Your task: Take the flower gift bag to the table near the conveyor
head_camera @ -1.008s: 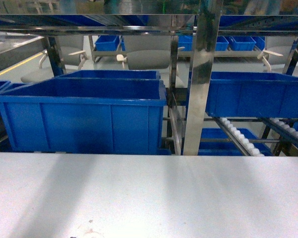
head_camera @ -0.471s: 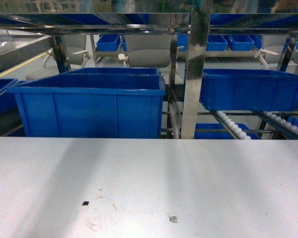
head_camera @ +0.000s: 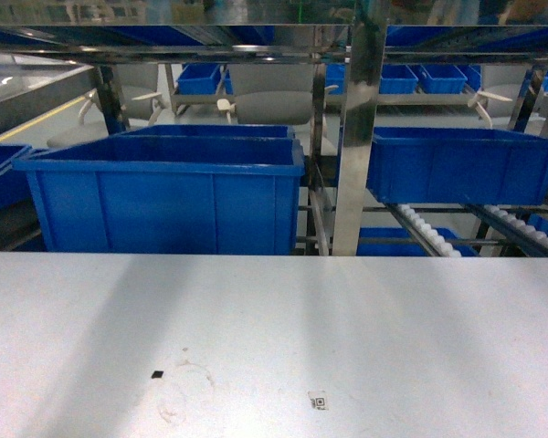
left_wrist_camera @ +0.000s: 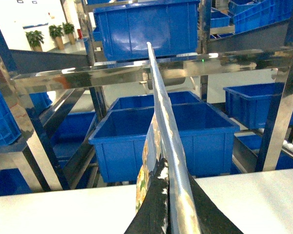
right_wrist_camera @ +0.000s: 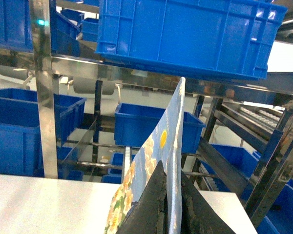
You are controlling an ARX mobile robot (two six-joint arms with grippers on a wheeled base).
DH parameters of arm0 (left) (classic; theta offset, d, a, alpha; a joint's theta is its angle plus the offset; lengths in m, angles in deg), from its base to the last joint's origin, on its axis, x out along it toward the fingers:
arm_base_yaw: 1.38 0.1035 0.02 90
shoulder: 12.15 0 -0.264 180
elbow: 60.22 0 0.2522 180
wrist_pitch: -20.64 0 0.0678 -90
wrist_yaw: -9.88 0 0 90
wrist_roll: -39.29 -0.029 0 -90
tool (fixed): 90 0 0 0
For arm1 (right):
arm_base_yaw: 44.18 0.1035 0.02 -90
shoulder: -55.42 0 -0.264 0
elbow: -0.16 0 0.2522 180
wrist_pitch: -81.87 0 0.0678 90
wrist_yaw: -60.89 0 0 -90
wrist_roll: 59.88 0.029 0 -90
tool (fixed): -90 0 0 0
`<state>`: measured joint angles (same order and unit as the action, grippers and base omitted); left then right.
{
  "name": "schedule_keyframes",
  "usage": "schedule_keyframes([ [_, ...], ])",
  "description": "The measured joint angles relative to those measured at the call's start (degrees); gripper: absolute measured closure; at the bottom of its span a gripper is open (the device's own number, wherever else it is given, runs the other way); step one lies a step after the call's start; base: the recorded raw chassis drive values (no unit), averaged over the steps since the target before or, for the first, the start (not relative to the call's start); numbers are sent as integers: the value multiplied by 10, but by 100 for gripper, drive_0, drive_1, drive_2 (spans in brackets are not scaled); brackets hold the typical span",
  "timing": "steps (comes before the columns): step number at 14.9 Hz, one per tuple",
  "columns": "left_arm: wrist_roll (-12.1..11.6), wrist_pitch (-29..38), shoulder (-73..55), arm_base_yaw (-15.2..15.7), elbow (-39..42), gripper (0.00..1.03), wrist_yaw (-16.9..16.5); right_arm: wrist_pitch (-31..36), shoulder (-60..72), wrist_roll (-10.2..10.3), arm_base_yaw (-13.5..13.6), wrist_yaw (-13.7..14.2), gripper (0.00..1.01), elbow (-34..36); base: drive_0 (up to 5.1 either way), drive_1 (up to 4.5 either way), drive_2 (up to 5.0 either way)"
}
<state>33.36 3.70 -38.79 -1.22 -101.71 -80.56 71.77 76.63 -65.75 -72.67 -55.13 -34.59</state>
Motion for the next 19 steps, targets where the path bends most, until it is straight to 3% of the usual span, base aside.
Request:
schedule_keyframes([
  [4,0,0,0,0,0,101,0,136,174,-4,55,26,98,16,0,0,0],
  [6,0,0,0,0,0,101,0,204,264,-18,63,33,98,7,0,0,0],
  [10,0,0,0,0,0,101,0,278,388,-29,63,35,98,-20,0,0,0],
  [13,0,0,0,0,0,101,0,358,549,-58,51,19,98,-52,0,0,0],
  [16,0,0,0,0,0,101,0,396,658,-70,48,-2,98,-83,0,0,0],
  [19,0,0,0,0,0,101,0,394,748,-89,54,-30,98,-120,0,0,0],
])
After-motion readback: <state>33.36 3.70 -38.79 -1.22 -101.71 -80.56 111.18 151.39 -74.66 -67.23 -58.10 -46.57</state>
